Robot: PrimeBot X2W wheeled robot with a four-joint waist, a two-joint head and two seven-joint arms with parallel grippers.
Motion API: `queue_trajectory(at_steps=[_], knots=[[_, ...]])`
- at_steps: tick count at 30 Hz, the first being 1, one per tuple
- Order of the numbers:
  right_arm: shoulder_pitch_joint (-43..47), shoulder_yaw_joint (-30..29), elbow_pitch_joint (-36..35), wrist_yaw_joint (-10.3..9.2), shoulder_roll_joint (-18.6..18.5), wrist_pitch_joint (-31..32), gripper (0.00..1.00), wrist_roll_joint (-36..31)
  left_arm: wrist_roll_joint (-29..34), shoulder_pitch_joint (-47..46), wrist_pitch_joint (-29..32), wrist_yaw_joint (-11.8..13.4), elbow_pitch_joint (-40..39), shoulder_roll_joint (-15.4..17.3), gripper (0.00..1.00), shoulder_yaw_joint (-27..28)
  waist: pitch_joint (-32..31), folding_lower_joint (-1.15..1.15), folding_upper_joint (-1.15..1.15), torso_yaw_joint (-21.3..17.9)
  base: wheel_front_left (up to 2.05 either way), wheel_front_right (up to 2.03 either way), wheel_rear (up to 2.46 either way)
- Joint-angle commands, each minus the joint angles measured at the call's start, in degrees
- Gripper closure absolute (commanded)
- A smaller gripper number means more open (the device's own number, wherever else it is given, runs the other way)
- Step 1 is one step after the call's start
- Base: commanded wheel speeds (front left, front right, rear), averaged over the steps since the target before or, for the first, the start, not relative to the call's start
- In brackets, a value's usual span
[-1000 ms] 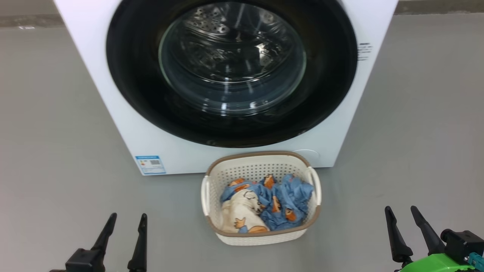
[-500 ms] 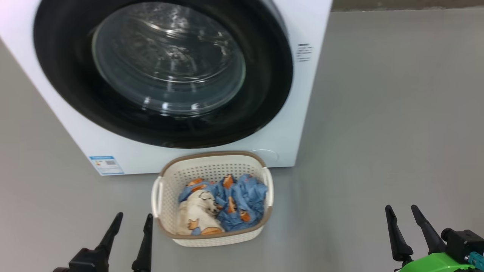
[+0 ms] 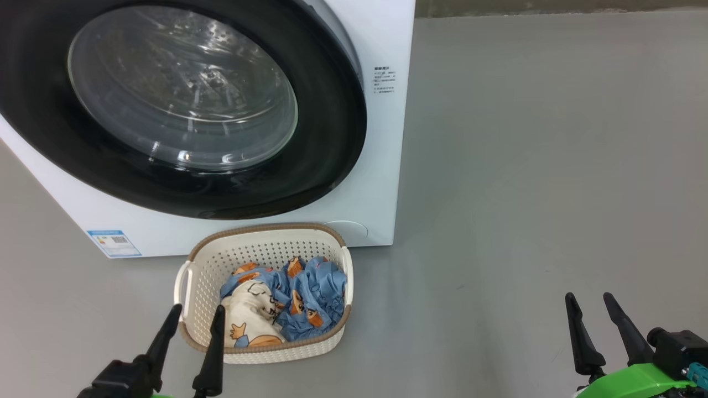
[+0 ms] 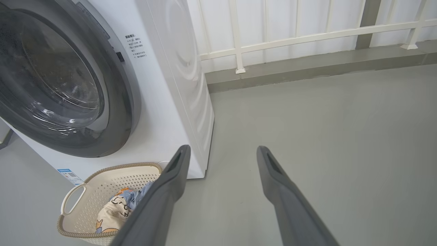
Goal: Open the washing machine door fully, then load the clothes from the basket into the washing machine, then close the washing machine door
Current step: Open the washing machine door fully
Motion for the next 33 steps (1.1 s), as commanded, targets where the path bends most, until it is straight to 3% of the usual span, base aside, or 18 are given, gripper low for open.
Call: queue_trajectory(at_steps=[1, 6, 7, 8, 9, 10, 11, 15, 24, 33], knots=[[-1.9, 1.3, -1.5, 0.09, -0.3, -0.7, 0.00, -0.5, -0.5, -2.0, -0.4, -0.1, -1.5, 1.1, 0.00, 1.8, 0.0, 0.00, 0.00, 0.0, 0.16, 0.16, -0.33], [-3.0, 2.0, -1.9, 0.09, -0.4, -0.7, 0.00, 1.0, -0.8, -1.8, -0.4, -0.1, -1.4, 1.0, 0.00, 1.7, -0.1, 0.00, 0.00, -0.1, 0.02, 0.02, -0.04], [-3.3, 2.1, -2.1, 0.09, -0.3, -0.7, 0.12, 1.5, -0.8, -1.8, -0.4, -0.1, -1.4, 0.9, 0.00, 1.7, 0.0, 0.00, 0.00, -0.1, 0.00, 0.00, 0.00], [-3.7, 2.2, -2.2, 0.09, -0.2, -0.7, 0.51, 2.2, -0.8, -1.9, -0.4, -0.1, -1.4, 0.8, 0.00, 1.7, 0.0, 0.00, 0.00, 0.0, 0.00, 0.00, 0.00], [-4.1, 2.3, -2.4, 0.09, -0.2, -0.7, 0.73, 2.8, -0.8, -1.9, -0.4, -0.1, -1.4, 0.8, 0.00, 1.7, 0.1, 0.00, 0.00, 0.0, 0.00, 0.00, 0.00], [-4.7, 2.4, -2.6, 0.09, -0.2, -0.7, 0.92, 3.5, -0.8, -1.9, -0.4, -0.1, -1.4, 0.7, 0.00, 1.7, 0.1, 0.00, 0.00, 0.0, 0.00, 0.00, 0.00], [-5.2, 2.5, -2.8, 0.09, 0.0, -0.7, 1.00, 4.4, -0.9, -1.9, -0.4, -0.1, -1.4, 0.6, 0.00, 1.7, 0.2, 0.00, 0.00, 0.0, 0.00, 0.00, 0.00], [-8.5, 3.7, -3.3, 0.09, 0.6, -0.7, 1.00, 9.1, -1.2, -1.9, -0.4, -0.1, -1.7, 0.3, 0.00, 1.8, 0.5, 0.00, 0.00, 0.0, 0.00, 0.00, 0.00], [-20.6, 5.3, -4.4, 0.09, 2.1, -0.7, 1.00, 27.0, -2.0, -2.9, -0.4, -0.1, -2.3, -0.3, 0.00, 0.6, 2.2, 0.00, 0.00, 0.7, 0.00, 0.00, 0.00], [-35.2, 7.9, -2.5, 0.09, -0.5, -0.5, 1.00, 42.9, -3.3, -5.9, -0.4, -0.1, -3.1, -0.3, 0.00, -0.6, 6.0, 0.00, 0.00, 3.6, 0.00, 0.00, 0.00]])
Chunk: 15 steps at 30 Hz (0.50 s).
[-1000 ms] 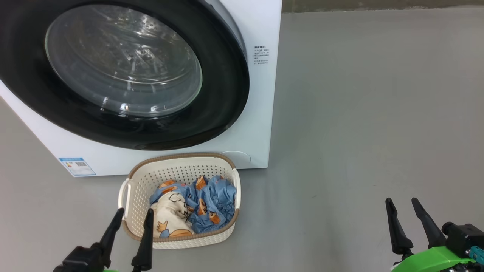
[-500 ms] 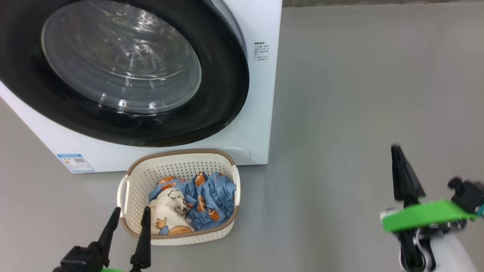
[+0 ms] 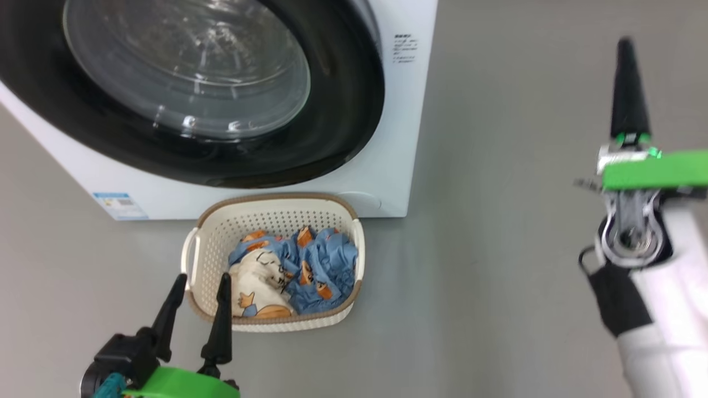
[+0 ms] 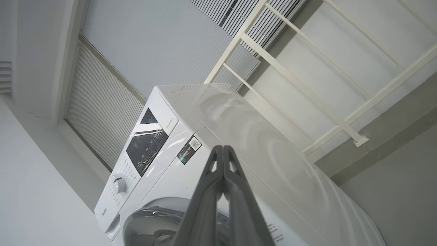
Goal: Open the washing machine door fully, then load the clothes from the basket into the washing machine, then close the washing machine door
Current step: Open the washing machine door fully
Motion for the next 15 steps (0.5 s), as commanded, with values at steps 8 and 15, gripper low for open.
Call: queue_trajectory(at_steps=[8, 15], knots=[[-12.4, 5.7, 5.0, 0.09, -4.4, 7.3, 1.00, 15.3, -2.0, -5.2, -0.4, -0.1, -2.6, 0.2, 0.00, -0.1, 5.4, 0.00, 0.00, 4.9, 0.00, 0.00, 0.00], [-17.8, 9.8, 12.8, 0.09, -8.3, 22.8, 1.00, 24.3, -3.0, -7.8, -0.4, -0.1, -2.5, -0.1, 0.00, -0.9, 9.1, 0.00, 0.00, 7.9, 0.00, 0.00, 0.00]])
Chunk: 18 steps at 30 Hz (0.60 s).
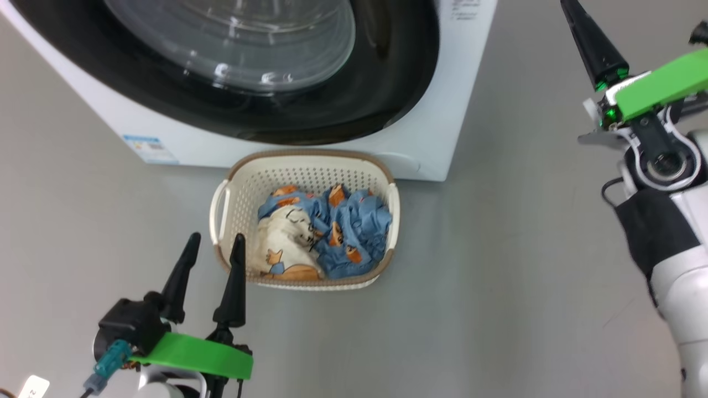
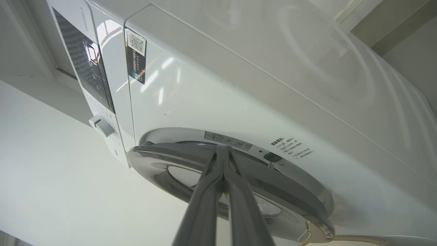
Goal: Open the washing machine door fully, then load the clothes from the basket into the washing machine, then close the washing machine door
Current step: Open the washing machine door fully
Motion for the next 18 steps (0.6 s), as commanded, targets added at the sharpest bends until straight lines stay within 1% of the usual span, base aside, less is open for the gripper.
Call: queue_trajectory(at_steps=[1, 3, 6, 11, 18], knots=[[-1.2, 0.4, -1.9, 0.10, 0.4, -0.5, 1.00, 0.3, -0.4, -1.6, -0.4, -0.1, -1.5, 0.6, 0.00, 1.8, 1.8, 0.00, 0.00, 1.8, 0.00, 0.00, 0.00], [-3.2, 1.8, -0.8, 0.10, -0.6, 3.1, 1.00, 1.6, -0.7, -2.4, -0.4, -0.1, -1.6, 0.5, 0.00, 1.7, 3.4, 0.00, 0.00, 2.7, 0.00, 0.00, 0.00], [-4.8, 3.1, -1.5, 0.10, -1.6, 6.0, 1.00, 2.4, -1.0, -3.2, -0.4, -0.1, -1.6, 0.4, 0.00, 1.3, 4.9, 0.00, 0.00, 3.5, 0.00, 0.00, 0.00], [-8.0, 3.1, -0.5, 0.10, -2.4, 8.4, 1.00, 4.2, -1.4, -4.6, -0.4, -0.1, -1.7, 0.3, 0.00, 0.4, 7.3, 0.00, 0.00, 4.4, 0.00, 0.00, 0.00], [-12.8, 3.7, 1.2, 0.10, -3.2, 10.5, 1.00, 4.6, -2.0, -6.8, -0.4, -0.1, -2.1, 0.3, 0.00, -0.6, 10.6, 0.00, 0.00, 5.9, 0.00, 0.00, 0.00]])
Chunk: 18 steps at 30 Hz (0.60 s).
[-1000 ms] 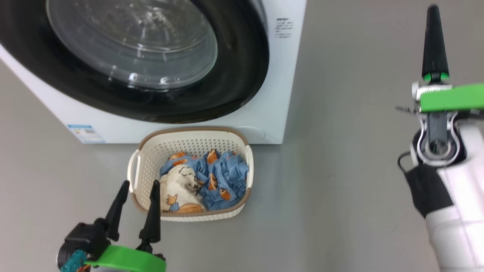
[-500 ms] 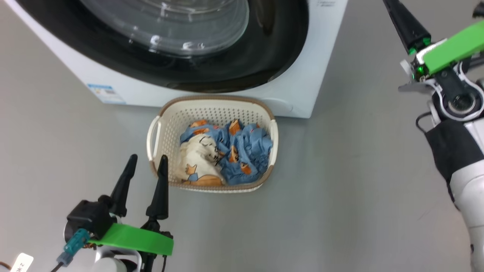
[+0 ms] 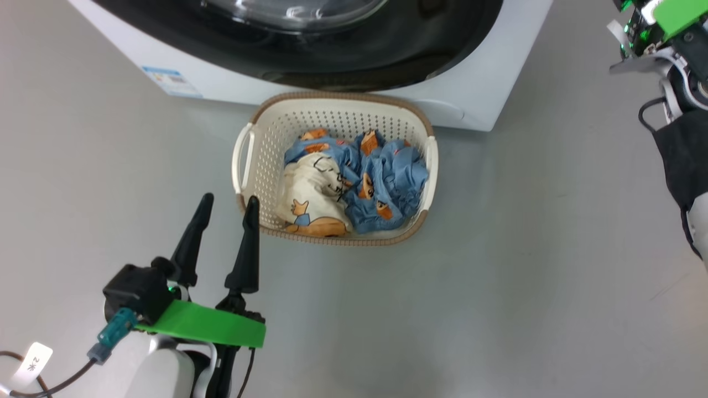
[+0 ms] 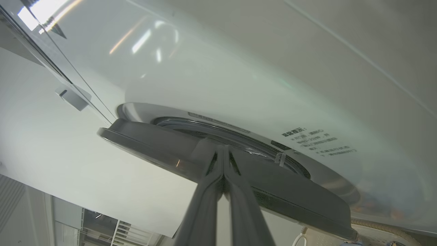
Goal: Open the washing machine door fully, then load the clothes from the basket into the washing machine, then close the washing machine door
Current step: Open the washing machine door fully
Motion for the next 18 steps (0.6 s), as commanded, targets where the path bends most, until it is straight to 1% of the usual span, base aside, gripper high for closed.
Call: queue_trajectory(at_steps=[1, 9, 18], knots=[[-1.8, 0.8, -0.9, 0.10, 0.3, 1.1, 1.00, 1.0, -0.5, -1.7, -0.4, -0.1, -1.7, 0.8, 0.00, 1.5, 2.2, 0.00, 0.00, 1.4, 0.00, 0.00, 0.00], [-5.5, 2.4, 1.3, 0.10, 0.3, 5.0, 1.00, 1.7, -1.9, -3.3, -0.4, -0.1, -1.8, 0.8, 0.00, -0.1, 4.3, 0.00, 0.00, 2.8, 0.00, 0.00, 0.00], [-8.5, 2.7, 3.7, 0.10, 0.0, 5.9, 1.00, 1.5, -2.9, -4.0, -0.4, -0.1, -2.0, 0.8, 0.00, -1.5, 5.5, 0.00, 0.00, 4.1, 0.00, 0.00, 0.00]])
